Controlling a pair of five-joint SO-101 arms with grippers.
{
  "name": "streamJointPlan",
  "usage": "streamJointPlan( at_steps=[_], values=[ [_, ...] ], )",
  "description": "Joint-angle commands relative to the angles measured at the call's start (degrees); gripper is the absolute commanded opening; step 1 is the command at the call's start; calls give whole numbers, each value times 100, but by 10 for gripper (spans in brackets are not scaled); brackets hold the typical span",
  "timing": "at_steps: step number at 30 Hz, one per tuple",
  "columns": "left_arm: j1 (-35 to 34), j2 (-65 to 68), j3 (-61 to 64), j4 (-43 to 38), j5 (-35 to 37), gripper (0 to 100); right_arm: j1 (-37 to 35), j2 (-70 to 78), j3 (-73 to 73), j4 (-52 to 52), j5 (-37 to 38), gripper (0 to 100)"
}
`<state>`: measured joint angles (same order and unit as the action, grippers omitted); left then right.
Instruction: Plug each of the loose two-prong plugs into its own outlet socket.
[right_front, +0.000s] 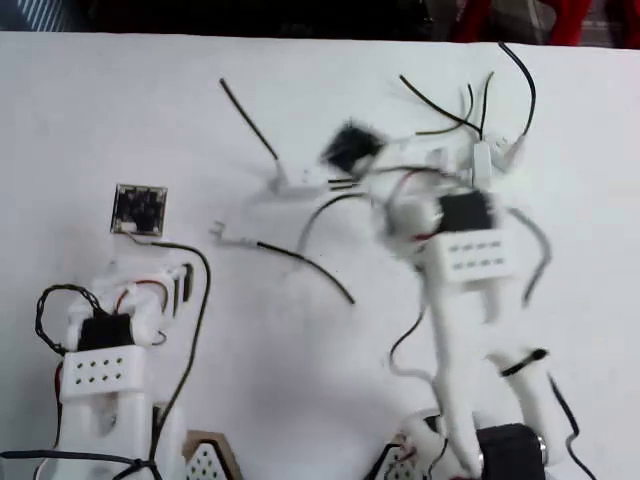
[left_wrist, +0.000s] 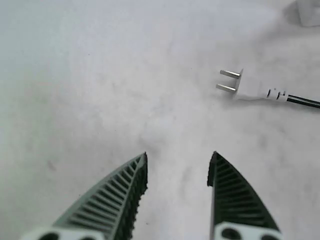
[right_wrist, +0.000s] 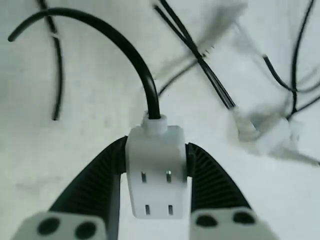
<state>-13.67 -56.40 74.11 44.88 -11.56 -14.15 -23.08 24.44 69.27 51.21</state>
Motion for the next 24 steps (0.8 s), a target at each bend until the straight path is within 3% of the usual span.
streamJointPlan(
  at_steps=[1,9,18,24],
  values=[
    [-136,-127,-18,-114,44,206,-901,-277,457,-760,-62,17],
    [-796,-136,-44,-413,563,207,-2431,-13,1714,-2571,-53,17],
    [-1033,-136,-53,-484,624,207,-2844,2088,1020,-3152,-141,22],
    [-1015,-136,-53,-484,624,207,-2835,2308,651,-2835,-1495,175]
  ],
)
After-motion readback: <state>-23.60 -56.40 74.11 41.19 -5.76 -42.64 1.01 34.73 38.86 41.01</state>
